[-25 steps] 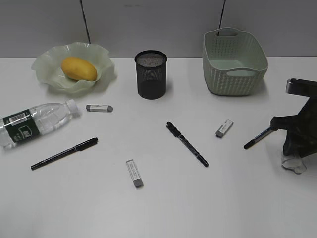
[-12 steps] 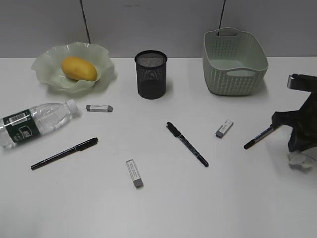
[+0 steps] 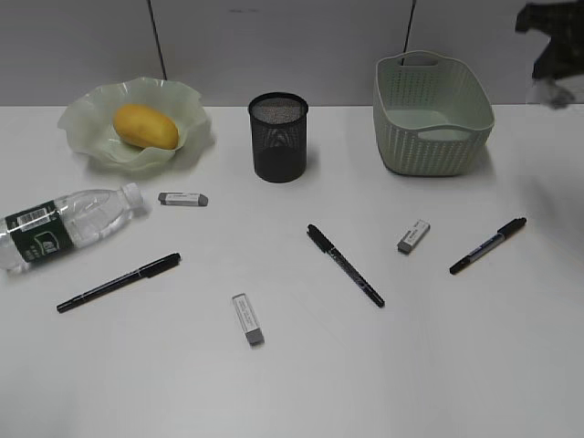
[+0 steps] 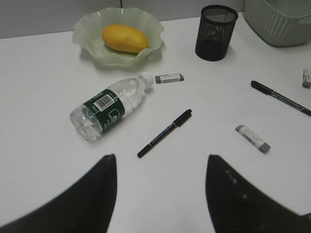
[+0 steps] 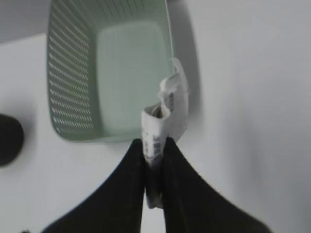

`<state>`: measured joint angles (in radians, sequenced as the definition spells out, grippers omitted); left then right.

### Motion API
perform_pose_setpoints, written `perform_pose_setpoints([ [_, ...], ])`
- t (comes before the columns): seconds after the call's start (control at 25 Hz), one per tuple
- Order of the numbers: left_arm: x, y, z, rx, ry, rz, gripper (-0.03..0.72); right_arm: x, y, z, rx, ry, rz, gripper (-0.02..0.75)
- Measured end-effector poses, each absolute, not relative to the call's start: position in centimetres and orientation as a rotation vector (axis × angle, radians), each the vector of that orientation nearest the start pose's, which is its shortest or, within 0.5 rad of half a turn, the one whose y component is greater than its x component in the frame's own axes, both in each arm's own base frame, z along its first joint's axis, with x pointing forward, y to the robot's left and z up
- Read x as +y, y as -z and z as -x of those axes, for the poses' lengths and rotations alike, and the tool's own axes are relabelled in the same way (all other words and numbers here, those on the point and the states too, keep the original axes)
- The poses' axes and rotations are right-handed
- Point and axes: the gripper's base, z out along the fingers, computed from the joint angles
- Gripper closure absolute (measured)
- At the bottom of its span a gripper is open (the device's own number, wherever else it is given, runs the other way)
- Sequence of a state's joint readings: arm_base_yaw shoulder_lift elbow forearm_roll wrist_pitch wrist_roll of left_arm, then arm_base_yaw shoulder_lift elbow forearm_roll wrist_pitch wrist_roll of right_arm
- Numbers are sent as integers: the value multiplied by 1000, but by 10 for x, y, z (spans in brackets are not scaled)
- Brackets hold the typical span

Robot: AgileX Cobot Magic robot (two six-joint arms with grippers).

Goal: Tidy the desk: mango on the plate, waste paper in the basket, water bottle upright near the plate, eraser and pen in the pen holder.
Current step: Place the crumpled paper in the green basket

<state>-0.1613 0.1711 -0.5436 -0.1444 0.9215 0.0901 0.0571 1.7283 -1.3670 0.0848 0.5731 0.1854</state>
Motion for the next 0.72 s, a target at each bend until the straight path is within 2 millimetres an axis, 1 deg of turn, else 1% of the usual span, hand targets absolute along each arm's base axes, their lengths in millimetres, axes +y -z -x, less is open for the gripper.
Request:
perform_pose_setpoints([
  [0.12, -14, -300, -22, 2017, 217, -238, 249, 30, -301, -411, 2311, -249, -238, 647],
  [0.24, -14, -300, -22, 2017, 217, -238, 250, 38, -301, -432, 2274, -286, -238, 647],
  [0.44, -14, -300, -22, 2017, 217, -238, 251, 61, -275, -466, 2293, -315, -193, 645],
  [0.56, -14, -300, -22, 2016, 216, -238, 251, 69, -247, -483, 2328, -317, -186, 633],
  [0.6, -14, -300, -22, 2016, 216, -238, 251, 70, -233, -488, 2347, -314, -189, 624],
  [0.68, -14, -300, -22, 2016, 216, -238, 251, 71, -214, -493, 2382, -308, -194, 590],
  [0.72, -14, -300, -22, 2016, 216, -238, 251, 71, -205, -495, 2398, -304, -196, 555],
])
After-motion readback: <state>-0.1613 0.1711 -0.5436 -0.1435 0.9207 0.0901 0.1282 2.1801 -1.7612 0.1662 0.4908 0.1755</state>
